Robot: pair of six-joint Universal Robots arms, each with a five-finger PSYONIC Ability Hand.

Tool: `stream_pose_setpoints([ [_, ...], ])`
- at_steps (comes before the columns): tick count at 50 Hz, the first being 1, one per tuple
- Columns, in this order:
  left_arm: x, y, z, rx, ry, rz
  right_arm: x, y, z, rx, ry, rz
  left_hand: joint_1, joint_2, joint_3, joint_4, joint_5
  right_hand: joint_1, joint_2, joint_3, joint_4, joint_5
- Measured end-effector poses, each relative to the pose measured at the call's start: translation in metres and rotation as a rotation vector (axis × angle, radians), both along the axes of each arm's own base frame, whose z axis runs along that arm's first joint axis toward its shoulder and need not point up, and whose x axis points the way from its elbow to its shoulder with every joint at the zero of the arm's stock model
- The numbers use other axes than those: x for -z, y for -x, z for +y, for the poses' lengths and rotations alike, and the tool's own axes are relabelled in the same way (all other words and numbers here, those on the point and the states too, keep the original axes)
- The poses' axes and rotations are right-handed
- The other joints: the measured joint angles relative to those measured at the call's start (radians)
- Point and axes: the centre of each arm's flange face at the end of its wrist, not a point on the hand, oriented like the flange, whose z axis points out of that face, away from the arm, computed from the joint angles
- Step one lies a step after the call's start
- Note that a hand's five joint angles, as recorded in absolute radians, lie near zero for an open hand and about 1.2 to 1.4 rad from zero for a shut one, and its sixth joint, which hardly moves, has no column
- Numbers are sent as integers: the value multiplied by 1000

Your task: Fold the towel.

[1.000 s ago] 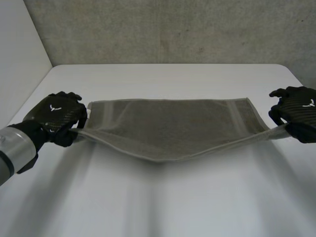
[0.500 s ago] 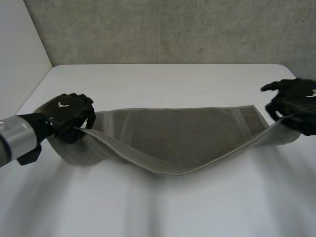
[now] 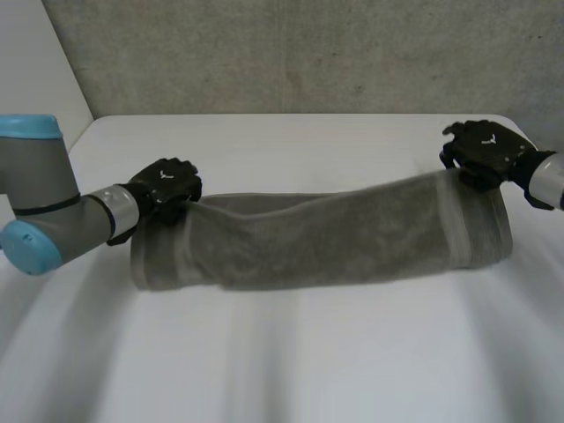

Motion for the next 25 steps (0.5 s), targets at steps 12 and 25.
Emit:
stream_pose_setpoints([
  [12, 3, 14, -17, -24, 130, 97, 30, -11, -24, 87, 55, -65, 0, 0, 0, 0, 0, 0, 0, 0, 0, 0],
  [25, 15, 21, -29, -30, 175, 103, 50, -7, -35, 134, 78, -58, 0, 0, 0, 0, 0, 0, 0, 0, 0, 0],
])
